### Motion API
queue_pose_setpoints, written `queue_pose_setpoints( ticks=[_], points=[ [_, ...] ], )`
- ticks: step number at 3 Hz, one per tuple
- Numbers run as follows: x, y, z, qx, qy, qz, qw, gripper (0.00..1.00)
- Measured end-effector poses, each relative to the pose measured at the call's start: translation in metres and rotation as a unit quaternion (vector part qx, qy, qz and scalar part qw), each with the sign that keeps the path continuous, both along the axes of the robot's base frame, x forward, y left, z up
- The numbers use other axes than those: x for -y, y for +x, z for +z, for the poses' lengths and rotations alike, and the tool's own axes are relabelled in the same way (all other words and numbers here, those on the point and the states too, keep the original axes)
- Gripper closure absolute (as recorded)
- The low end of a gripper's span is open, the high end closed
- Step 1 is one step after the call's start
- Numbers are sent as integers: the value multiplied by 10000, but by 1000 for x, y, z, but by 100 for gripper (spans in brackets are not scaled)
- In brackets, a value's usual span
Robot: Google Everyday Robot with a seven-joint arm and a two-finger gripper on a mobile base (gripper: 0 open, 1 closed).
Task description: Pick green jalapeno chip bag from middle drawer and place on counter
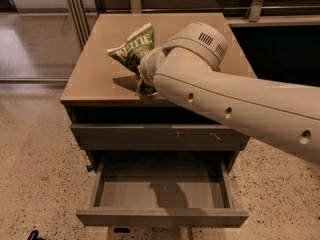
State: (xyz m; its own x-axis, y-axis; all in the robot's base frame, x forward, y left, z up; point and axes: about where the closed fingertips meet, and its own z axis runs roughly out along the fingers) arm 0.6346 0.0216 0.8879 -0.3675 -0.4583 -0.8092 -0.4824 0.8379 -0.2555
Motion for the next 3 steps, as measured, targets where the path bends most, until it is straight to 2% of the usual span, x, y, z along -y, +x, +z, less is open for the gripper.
queue_pose_setpoints(
  ticks=[1,2,3],
  points=[
    [0,0,0,0,0,0,10000,11],
    [0,0,0,1,0,0,10000,0],
    [0,0,0,1,0,0,10000,0]
  ],
)
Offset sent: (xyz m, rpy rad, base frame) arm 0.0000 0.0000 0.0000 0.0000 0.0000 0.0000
